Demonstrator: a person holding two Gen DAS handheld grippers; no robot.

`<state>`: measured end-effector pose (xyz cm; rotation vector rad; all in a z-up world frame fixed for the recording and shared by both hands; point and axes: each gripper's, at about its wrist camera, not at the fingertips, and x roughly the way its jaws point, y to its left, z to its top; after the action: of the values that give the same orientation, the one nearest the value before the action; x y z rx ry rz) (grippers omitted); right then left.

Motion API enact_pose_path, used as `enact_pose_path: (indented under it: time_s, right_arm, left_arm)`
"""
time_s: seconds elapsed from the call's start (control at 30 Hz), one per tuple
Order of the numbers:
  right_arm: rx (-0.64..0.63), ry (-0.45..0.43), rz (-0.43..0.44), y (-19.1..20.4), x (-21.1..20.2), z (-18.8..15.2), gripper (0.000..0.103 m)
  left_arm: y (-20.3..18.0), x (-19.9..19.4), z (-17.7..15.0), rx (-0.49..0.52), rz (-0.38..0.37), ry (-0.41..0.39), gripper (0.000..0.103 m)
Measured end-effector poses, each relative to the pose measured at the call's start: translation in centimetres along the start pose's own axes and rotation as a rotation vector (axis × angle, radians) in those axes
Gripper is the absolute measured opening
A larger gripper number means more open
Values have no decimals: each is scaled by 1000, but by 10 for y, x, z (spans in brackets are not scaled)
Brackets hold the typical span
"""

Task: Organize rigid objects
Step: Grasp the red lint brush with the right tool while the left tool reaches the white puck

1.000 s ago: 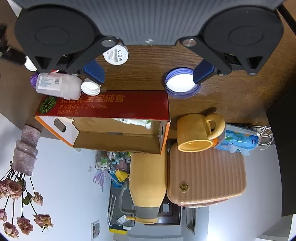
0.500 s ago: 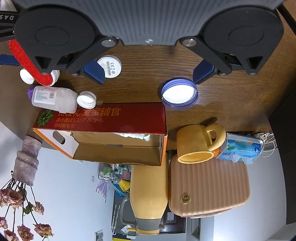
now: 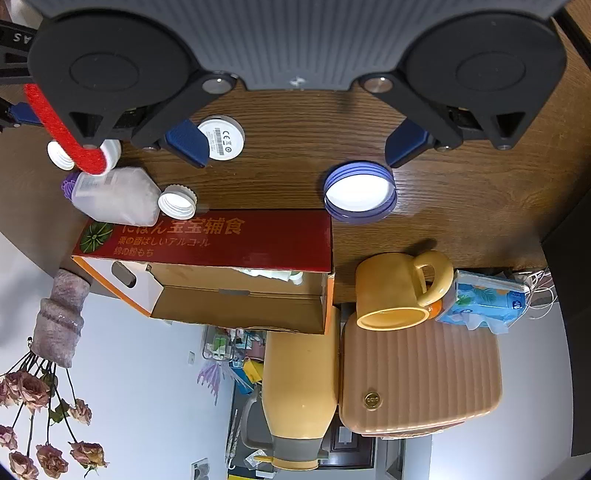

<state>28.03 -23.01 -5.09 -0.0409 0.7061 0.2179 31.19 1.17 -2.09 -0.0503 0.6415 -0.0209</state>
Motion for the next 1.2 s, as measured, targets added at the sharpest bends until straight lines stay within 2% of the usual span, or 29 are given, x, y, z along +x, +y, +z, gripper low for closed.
enact_pose_path:
  time_s: [0.3, 0.57, 0.9, 1.2]
  right_arm:
    - [43, -75, -35, -15, -25, 4, 56]
    - [100, -154, -50, -39, -33, 21, 56]
    - [124, -203, -58, -60, -16, 51, 56]
    - [164, -208, -18, -66, -4, 42, 56]
  left_arm:
    - [2, 1, 0, -9, -5, 3, 103]
    - [-3, 9, -3, -2, -24, 17, 103]
    - [-23, 26, -11, 28, -48, 61, 103]
    - [-45, 46, -13, 60, -38, 103, 103]
